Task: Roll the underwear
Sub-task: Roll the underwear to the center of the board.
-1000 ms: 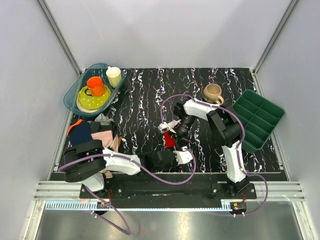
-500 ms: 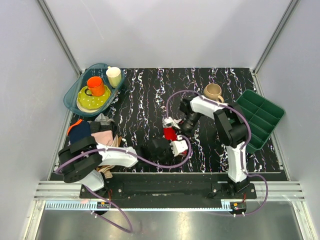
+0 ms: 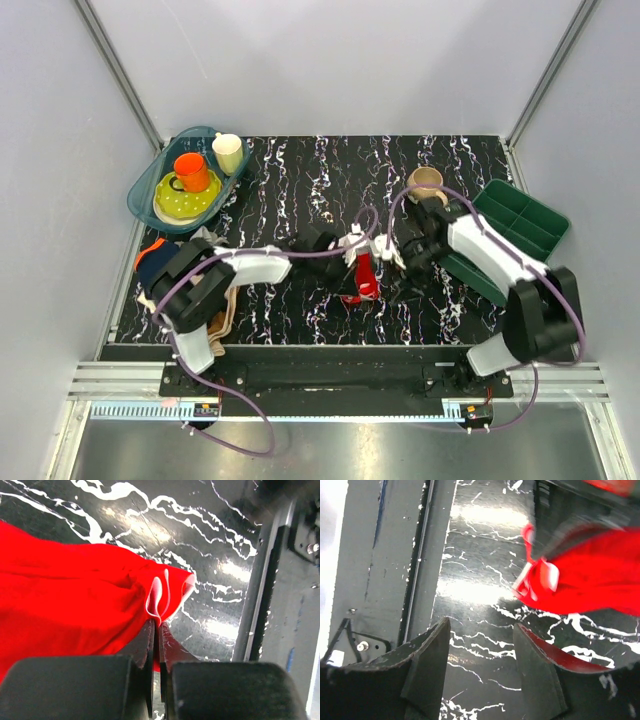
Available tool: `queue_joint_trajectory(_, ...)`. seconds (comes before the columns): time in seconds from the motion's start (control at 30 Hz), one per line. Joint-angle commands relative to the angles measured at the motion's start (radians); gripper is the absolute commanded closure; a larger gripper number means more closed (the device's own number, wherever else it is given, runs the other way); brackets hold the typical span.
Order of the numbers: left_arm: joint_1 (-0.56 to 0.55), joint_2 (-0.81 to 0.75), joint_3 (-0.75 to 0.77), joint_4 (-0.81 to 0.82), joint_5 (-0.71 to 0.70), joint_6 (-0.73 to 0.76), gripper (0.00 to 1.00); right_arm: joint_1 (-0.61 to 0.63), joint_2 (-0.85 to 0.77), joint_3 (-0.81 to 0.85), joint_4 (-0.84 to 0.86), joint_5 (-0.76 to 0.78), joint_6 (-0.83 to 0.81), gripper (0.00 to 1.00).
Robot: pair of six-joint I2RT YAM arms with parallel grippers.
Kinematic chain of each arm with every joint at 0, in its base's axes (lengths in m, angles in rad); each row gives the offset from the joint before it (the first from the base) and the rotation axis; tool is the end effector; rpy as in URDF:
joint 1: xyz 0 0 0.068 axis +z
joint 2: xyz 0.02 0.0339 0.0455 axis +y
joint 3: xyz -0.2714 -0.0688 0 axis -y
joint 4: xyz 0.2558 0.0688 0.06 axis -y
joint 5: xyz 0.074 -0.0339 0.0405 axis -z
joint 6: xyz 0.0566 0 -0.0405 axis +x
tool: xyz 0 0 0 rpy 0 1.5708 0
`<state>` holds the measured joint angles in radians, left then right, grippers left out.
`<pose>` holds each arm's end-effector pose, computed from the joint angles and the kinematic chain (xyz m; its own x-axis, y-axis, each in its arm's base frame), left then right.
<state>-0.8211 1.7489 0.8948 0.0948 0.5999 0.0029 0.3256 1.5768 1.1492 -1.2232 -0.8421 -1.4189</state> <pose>0.2280 -0.2918 0.1440 -0.4665 0.5046 -0.7264 0.8845 0.2613 -0.3865 0.2426 0.1265 0.2221 0.0118 -0.6907 -0.7230 -0.9572 -0.2168 0.1915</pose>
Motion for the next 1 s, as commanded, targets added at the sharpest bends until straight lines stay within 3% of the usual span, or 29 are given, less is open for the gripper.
queue_joint_trajectory(0.0, 0.072, 0.153, 0.148, -0.223, 0.169, -0.020, 1.00, 0.134, -0.213, -0.190, 0.247, 0.078, -0.057, 0.37)
queue_joint_trajectory(0.2, 0.161, 0.319, 0.265, -0.317, 0.239, -0.058, 0.99, 0.331, -0.298, -0.348, 0.658, 0.266, -0.014, 0.33)
queue_joint_trajectory(0.33, 0.207, 0.366, 0.286, -0.306, 0.245, -0.095, 0.98, 0.391, -0.227, -0.378, 0.770, 0.356, -0.043, 0.34)
queue_joint_trajectory(0.63, 0.220, 0.391, 0.346, -0.319, 0.245, -0.110, 0.93, 0.397, -0.097, -0.431, 0.961, 0.489, -0.080, 0.34)
queue_joint_trajectory(0.83, 0.221, 0.380, 0.357, -0.297, 0.239, -0.142, 0.83, 0.395, -0.028, -0.450, 1.034, 0.583, -0.097, 0.36)
queue_joint_trajectory(0.93, 0.223, 0.316, 0.325, -0.235, 0.225, -0.176, 0.73, 0.397, 0.011, -0.442, 1.019, 0.617, -0.083, 0.44)
queue_joint_trajectory(0.97, 0.226, 0.293, 0.294, -0.193, 0.209, -0.187, 0.71, 0.395, 0.023, -0.415, 0.965, 0.621, -0.074, 0.56)
